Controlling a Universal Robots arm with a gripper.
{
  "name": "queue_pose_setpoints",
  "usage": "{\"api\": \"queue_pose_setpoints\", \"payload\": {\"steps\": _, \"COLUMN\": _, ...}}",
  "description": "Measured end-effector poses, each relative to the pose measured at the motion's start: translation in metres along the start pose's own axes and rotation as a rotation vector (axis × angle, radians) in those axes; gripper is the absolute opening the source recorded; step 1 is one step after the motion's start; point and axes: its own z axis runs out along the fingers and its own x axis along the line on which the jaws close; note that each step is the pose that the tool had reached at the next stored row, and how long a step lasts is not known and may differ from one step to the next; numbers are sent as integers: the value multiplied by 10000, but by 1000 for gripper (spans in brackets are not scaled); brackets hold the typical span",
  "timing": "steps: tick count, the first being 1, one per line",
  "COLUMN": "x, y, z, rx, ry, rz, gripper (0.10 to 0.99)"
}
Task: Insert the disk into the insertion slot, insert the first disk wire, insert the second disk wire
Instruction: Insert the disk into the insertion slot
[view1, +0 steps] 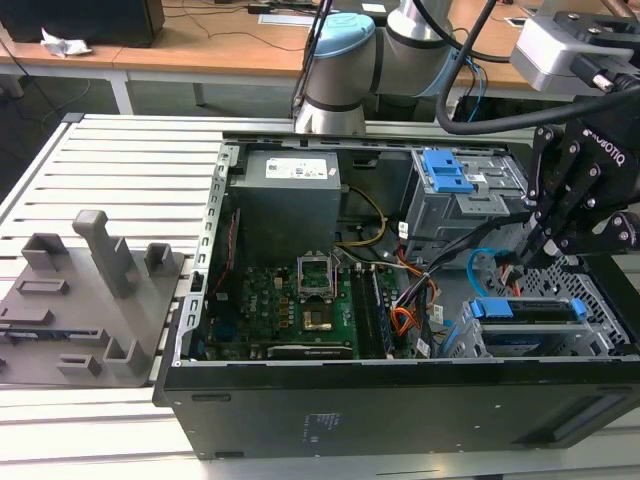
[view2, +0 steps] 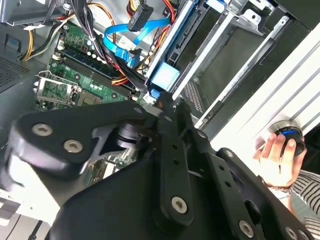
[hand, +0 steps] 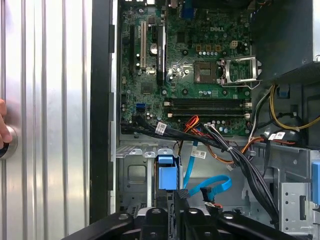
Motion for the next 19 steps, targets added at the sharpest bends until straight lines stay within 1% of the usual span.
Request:
{"api": "queue_pose_setpoints", "payload": {"steps": 2, "x": 0, "y": 0, "z": 0, "rx": 0, "ry": 0, "rz": 0, "gripper": 106}}
{"api": "queue_pose_setpoints", "payload": {"steps": 11, "x": 0, "y": -8, "z": 2, "rx": -1, "ry": -2, "rz": -1, "gripper": 106}}
{"api": "queue_pose_setpoints", "payload": {"steps": 12, "x": 0, "y": -20, "z": 2, "rx": 1, "ry": -4, "rz": -1, "gripper": 106}}
{"api": "queue_pose_setpoints", "payload": {"steps": 17, "x": -8, "y": -185, "z": -3, "rx": -15, "ry": -2, "rz": -1, "gripper": 106}}
{"api": "queue_pose_setpoints", "payload": {"steps": 19, "x": -9, "y": -214, "z": 6, "rx": -19, "ry": -1, "rz": -1, "gripper": 106}}
